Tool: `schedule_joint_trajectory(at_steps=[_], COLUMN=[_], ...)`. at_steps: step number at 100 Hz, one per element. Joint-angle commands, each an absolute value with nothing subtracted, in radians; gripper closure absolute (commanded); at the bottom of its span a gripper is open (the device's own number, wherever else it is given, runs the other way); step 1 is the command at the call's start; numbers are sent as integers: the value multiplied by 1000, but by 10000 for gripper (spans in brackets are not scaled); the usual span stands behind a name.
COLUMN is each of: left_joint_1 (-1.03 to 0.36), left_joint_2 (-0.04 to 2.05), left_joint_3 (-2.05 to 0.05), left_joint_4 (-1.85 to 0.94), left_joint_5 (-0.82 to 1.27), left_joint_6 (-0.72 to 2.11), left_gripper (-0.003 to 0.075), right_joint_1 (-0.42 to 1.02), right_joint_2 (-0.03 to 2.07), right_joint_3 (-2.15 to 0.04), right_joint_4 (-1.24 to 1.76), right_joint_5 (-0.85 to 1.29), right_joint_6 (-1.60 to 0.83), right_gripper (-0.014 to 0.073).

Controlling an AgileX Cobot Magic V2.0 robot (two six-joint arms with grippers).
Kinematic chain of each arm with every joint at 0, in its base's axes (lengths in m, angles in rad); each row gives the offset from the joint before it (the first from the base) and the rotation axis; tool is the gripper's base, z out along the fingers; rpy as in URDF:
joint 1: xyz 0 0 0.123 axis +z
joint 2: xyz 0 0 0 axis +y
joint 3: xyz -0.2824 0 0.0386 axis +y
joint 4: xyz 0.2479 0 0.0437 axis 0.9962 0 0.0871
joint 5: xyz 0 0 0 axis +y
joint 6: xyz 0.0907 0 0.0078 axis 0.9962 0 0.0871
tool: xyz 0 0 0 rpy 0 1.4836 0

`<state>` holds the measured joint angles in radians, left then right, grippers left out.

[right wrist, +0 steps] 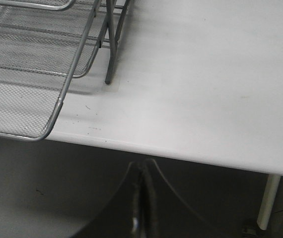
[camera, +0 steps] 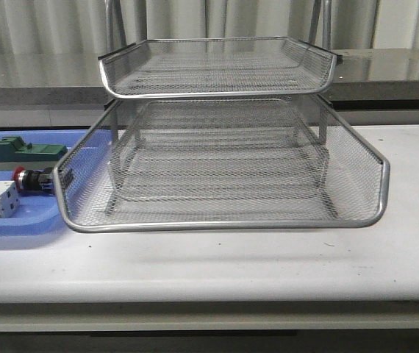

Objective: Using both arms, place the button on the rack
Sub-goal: 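Move the left gripper over the blue tray toward the red button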

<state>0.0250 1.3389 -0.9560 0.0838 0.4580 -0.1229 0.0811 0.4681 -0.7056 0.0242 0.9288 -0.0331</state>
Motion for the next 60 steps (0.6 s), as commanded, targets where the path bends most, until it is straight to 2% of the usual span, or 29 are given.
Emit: schedule_joint_trajectory(at_steps=[1, 7, 14, 21, 33, 40, 47, 60], left_joint_1=[25, 25, 25, 25, 25, 25, 25, 25], left_joint_2=[1318, 1318, 1318, 1318, 1318, 1318, 1318, 1318], left_joint_3=[-995, -995, -995, -995, -995, -995, -995, -995], left_joint_4=[87, 87, 87, 87, 87, 87, 87, 87], left_joint_5=[405, 407, 410, 420, 447, 453, 455, 455], left_joint_6=[-126, -126, -126, -126, -126, -126, -126, -126], left_gripper=[734, 705, 627, 507, 227, 109, 64, 72], right_joint_1=[73, 73, 73, 73, 73, 73, 73, 73], right_joint_2=[474, 474, 474, 474, 474, 474, 474, 474], right_joint_3=[-728, -728, -728, -728, -728, -728, -728, -728], right_joint_4=[21, 21, 21, 21, 21, 21, 21, 21], right_joint_5=[864, 864, 864, 865, 865, 865, 865, 865], right_joint_6=[-34, -34, -34, -34, -34, -34, -34, -34], right_gripper=[664, 664, 664, 664, 664, 664, 664, 664])
